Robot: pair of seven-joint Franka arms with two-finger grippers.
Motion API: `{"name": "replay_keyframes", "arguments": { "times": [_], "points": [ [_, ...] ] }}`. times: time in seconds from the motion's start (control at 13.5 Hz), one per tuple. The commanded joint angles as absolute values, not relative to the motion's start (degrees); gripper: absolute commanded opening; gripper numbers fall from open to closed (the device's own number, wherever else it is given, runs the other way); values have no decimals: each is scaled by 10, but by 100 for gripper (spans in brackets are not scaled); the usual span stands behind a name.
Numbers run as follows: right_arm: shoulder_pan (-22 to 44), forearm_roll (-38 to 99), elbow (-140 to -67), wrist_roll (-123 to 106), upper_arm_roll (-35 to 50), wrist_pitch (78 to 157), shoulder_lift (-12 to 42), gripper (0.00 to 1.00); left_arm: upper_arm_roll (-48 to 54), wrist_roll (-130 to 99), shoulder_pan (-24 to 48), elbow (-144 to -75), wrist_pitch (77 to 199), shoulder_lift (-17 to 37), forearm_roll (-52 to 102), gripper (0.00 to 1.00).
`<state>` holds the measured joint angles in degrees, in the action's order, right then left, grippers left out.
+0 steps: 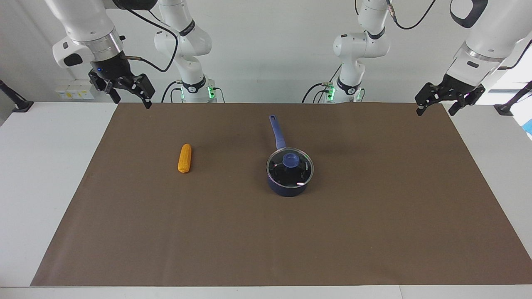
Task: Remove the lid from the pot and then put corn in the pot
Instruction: 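Move the left gripper toward the glass lid on the black pot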
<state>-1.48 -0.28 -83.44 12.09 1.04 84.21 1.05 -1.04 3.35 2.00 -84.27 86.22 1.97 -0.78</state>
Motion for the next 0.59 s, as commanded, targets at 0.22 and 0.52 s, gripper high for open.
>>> {"name": "replay_keyframes", "arguments": {
  "times": [0.22,0.52],
  "points": [
    [-22,8,-849,125,15,843,-3,100,-11,32,18,-877,866,-7,-11,100],
    [-22,8,-849,125,15,843,-3,100,-6,27,30,-901,889,-5,-9,100]
  ]
}}
